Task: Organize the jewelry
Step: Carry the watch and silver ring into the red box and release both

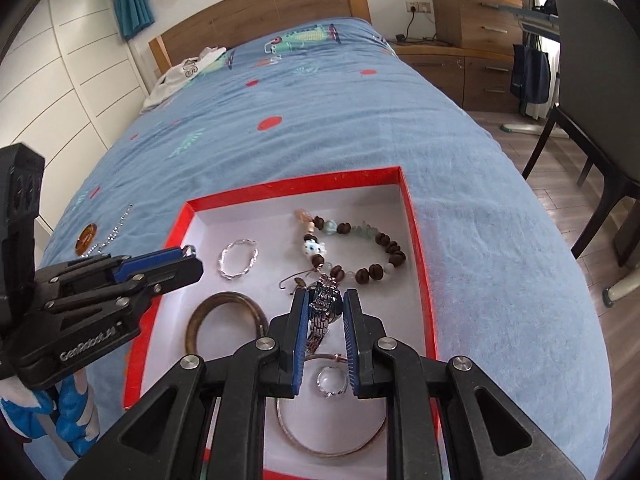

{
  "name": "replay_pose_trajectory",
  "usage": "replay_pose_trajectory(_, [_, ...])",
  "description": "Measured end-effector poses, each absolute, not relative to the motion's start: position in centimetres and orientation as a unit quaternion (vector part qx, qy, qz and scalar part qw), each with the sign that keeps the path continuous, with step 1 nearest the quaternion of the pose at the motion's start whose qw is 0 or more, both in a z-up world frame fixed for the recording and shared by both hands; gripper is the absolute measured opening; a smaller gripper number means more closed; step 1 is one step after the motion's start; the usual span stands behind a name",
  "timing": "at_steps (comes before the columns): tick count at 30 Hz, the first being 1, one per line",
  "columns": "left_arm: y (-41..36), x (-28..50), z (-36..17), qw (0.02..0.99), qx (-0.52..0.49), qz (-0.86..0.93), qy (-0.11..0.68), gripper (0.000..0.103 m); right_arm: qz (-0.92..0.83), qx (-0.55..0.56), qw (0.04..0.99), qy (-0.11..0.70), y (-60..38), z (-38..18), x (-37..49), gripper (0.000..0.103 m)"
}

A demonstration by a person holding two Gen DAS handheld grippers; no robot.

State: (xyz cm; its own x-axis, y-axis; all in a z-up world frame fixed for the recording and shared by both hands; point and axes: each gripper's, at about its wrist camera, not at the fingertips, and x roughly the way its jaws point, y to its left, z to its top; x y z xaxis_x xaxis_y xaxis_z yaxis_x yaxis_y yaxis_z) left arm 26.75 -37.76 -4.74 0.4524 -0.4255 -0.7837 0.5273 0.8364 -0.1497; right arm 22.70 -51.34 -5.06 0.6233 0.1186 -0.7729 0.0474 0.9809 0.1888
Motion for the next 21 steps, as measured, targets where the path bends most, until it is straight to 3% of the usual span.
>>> replay_pose_trajectory(21, [-39.4, 28.8, -7.8, 0.841, 0.070, -0.266, 0.467, 0.020, 0.025, 0.081, 0.886, 0.456, -52.1, -6.6, 23.9, 0.018])
